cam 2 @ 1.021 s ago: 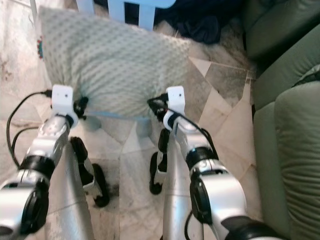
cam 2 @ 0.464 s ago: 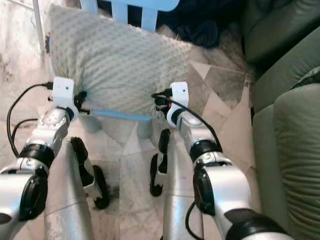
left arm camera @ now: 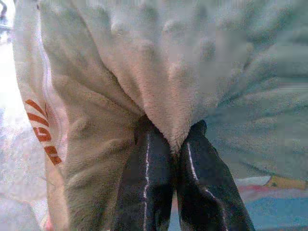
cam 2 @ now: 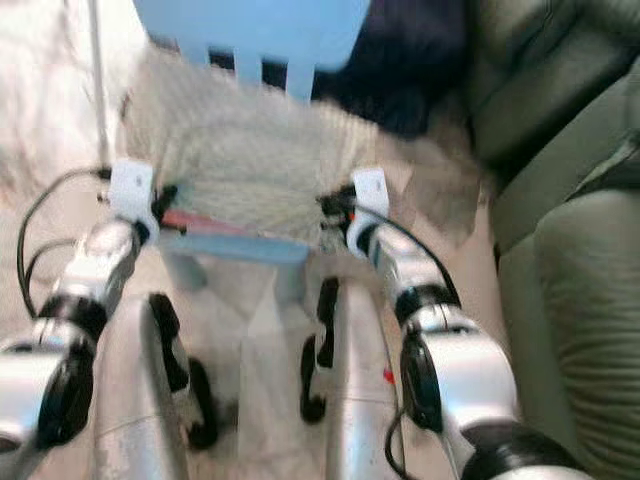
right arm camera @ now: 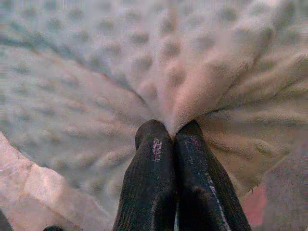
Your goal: Move the pillow to the sofa
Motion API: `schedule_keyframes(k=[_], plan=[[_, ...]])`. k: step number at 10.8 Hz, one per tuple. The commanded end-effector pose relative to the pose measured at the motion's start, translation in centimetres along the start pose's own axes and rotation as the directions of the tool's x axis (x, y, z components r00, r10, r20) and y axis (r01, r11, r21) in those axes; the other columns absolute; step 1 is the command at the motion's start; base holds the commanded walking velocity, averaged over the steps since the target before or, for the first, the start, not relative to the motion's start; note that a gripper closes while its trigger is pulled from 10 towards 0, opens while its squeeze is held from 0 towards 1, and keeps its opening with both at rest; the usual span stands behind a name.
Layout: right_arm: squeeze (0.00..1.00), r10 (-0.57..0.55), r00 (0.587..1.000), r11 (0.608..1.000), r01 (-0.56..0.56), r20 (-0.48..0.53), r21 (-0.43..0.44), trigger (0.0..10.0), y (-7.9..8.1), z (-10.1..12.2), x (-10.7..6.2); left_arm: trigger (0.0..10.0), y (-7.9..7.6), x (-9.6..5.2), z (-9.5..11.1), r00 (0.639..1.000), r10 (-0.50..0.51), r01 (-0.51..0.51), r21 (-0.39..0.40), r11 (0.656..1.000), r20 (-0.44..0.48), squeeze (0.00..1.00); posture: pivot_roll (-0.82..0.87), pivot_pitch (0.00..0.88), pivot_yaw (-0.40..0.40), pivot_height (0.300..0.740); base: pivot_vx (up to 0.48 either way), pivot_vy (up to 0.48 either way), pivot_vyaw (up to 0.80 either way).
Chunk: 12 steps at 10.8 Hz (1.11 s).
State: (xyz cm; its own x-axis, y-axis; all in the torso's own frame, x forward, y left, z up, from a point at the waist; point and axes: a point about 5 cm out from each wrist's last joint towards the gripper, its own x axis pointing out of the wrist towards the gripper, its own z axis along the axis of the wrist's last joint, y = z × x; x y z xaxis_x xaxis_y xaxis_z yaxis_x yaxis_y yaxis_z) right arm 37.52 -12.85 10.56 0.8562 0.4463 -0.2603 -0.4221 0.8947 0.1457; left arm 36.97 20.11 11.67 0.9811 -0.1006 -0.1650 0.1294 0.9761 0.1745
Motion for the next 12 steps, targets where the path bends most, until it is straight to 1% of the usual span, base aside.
schedule_keyframes(k=[1,2,3,4,5,6,7,8,9,10,11,12], plan=[[0.00,-0.025,0.999,1.000,0.025,0.041,-0.012,0.0,-0.7,-0.4,-0.6,0.0,-0.3,-0.6,0.3,0.995,-0.041,0.047,-0.068,0.997,0.095,0.00,0.03,0.080,-0.097,0.498,0.000,0.000,0.00],[0.00,-0.043,0.994,0.999,0.045,0.098,-0.017,0.0,-0.8,-1.0,-1.3,0.0,-0.2,-1.5,-0.6,0.990,-0.045,0.056,-0.078,0.995,0.131,0.00,0.04,0.057,-0.098,0.498,0.000,0.000,0.00],[0.00,-0.105,0.980,0.994,0.103,0.166,0.021,0.0,-1.1,-1.5,-2.3,0.0,0.0,-2.5,-2.1,0.993,-0.034,0.051,-0.150,0.987,0.112,0.00,0.04,0.037,-0.093,0.498,0.000,0.000,0.00],[0.00,-0.137,0.964,0.991,0.134,0.226,0.028,0.0,-1.0,-1.9,-3.4,0.0,-0.3,-3.3,-2.5,0.989,-0.042,0.064,-0.156,0.986,0.139,0.00,0.03,0.013,-0.084,0.498,0.000,0.000,0.00],[0.00,-0.169,0.939,0.985,0.171,0.298,0.018,0.0,-0.6,-2.2,-4.8,0.0,-1.0,-4.4,-2.5,0.983,-0.044,0.074,-0.170,0.983,0.178,0.00,0.03,0.000,-0.076,0.498,0.000,0.000,0.00],[0.00,-0.238,0.911,0.970,0.238,0.338,0.042,0.0,-0.4,-2.5,-6.1,0.0,-1.9,-5.2,-2.0,0.974,-0.057,0.095,-0.166,0.982,0.220,0.00,0.03,0.000,-0.055,0.498,0.000,0.000,0.00],[0.00,-0.291,0.889,0.954,0.298,0.352,0.036,0.0,0.3,-3.4,-7.6,0.0,-4.1,-6.2,-2.1,0.968,-0.105,0.141,-0.146,0.979,0.227,0.00,0.02,0.004,-0.048,0.498,0.000,0.000,0.00],[0.00,-0.329,0.882,0.943,0.325,0.338,0.068,0.0,0.6,-3.9,-8.4,2.9,-4.9,-6.6,-2.3,0.970,-0.120,0.154,-0.151,0.976,0.209,0.00,0.01,0.008,-0.049,0.498,0.000,0.000,0.00],[0.00,-0.328,0.888,0.943,0.329,0.323,0.054,0.0,1.3,-4.2,-9.0,10.0,-5.3,-6.7,-2.6,0.979,-0.112,0.143,-0.180,0.973,0.173,0.00,0.00,0.010,-0.051,0.498,0.000,0.000,0.00],[0.00,-0.316,0.893,0.946,0.324,0.320,0.029,10.0,1.7,-4.0,-9.4,10.0,-5.9,-6.8,-2.4,0.979,-0.122,0.155,-0.203,0.967,0.165,0.00,-0.01,0.016,-0.060,0.498,0.000,0.000,0.00],[0.00,-0.329,0.882,0.943,0.328,0.338,0.061,10.0,1.6,-3.6,-9.5,10.0,-6.4,-6.7,-2.2,0.977,-0.121,0.157,-0.210,0.965,0.173,0.00,-0.01,0.022,-0.064,0.502,0.000,0.000,0.00],[0.00,-0.338,0.884,0.937,0.349,0.323,0.026,10.0,1.4,-3.2,-9.7,10.0,-6.9,-6.8,-2.3,0.981,-0.121,0.154,-0.230,0.961,0.155,0.00,-0.03,0.028,-0.070,0.517,0.000,0.000,0.00]])
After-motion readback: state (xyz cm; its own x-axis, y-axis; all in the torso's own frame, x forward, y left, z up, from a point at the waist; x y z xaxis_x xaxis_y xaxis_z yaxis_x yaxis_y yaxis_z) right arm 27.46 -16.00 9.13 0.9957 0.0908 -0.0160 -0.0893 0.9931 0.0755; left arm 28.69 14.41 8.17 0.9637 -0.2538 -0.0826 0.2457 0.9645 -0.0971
